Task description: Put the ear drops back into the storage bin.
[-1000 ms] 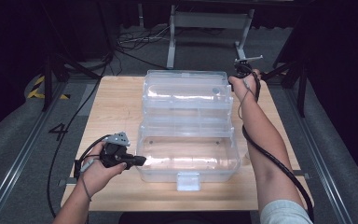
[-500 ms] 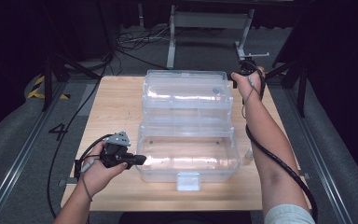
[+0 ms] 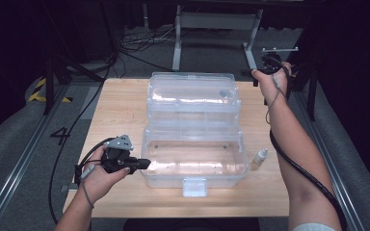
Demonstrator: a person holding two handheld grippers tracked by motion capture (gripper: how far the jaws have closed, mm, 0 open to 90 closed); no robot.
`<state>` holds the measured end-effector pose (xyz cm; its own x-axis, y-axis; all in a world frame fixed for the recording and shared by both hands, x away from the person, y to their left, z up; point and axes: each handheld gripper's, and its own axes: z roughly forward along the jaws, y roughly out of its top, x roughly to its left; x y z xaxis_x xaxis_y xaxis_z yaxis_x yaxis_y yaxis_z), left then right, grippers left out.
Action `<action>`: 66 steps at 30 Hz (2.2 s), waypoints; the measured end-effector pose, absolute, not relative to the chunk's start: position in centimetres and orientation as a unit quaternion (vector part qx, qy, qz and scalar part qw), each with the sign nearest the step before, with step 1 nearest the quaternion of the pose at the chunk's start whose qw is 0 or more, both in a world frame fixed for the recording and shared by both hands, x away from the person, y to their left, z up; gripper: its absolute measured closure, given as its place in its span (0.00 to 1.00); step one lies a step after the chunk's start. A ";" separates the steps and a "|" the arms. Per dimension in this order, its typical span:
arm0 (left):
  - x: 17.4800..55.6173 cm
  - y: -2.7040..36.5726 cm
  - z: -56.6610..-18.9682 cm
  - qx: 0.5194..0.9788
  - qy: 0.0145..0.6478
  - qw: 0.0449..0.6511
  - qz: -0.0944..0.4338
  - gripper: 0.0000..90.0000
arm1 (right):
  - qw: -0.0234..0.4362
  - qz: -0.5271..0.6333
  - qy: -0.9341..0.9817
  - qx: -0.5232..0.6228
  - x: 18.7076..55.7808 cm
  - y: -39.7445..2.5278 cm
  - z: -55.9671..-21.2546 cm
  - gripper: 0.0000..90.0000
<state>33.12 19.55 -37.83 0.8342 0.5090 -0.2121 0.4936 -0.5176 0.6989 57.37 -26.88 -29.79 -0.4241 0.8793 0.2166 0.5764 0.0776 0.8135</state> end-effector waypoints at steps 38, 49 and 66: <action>33.0 22.1 -36.9 0.853 0.320 0.411 0.008 0.88 | 0.136 0.453 0.788 0.394 42.6 -33.9 -28.5 0.74; 33.0 22.2 -36.8 0.853 0.323 0.411 0.010 0.88 | 0.133 0.437 0.797 0.394 40.7 -35.3 -30.4 0.70; 32.9 22.1 -36.8 0.853 0.325 0.409 0.009 0.87 | 0.116 0.385 0.827 0.393 39.8 -34.9 -34.1 0.63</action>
